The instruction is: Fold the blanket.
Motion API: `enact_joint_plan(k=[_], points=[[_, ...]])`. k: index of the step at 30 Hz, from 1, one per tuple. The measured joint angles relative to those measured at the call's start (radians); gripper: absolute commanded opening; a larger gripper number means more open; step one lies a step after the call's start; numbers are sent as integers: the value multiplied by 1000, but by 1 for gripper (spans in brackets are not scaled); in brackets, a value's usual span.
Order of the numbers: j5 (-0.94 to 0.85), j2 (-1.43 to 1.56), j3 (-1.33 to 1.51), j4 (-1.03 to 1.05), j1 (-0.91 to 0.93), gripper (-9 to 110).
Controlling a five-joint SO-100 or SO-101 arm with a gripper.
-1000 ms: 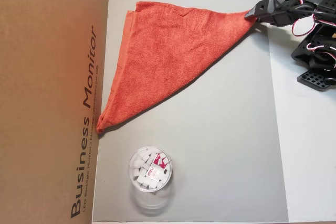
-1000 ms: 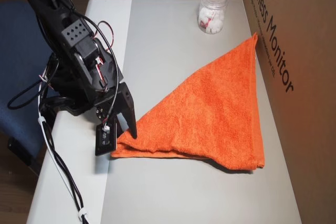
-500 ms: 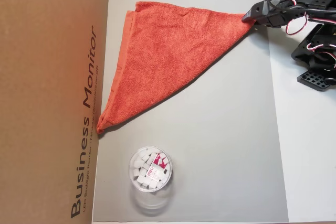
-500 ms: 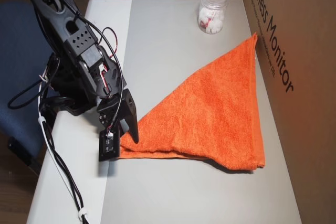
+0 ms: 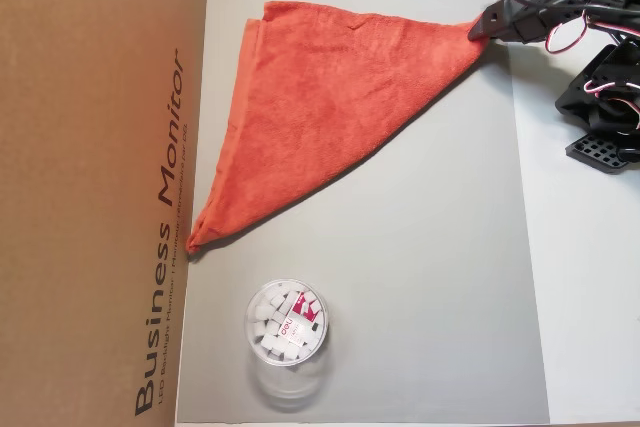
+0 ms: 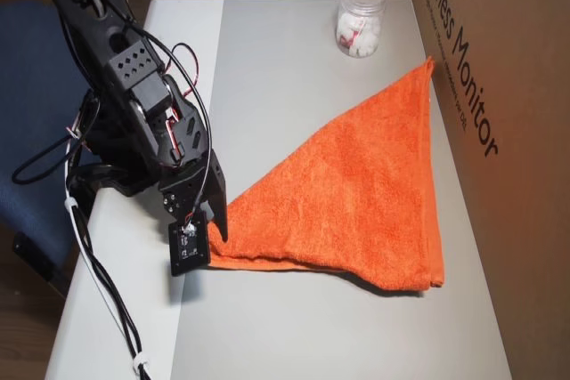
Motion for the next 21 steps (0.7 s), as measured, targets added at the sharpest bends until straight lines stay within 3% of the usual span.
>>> enact_joint_plan(k=[9,21], points=[[-123,26,-87,161,83,0],[-224,410,-107,319,126,0]])
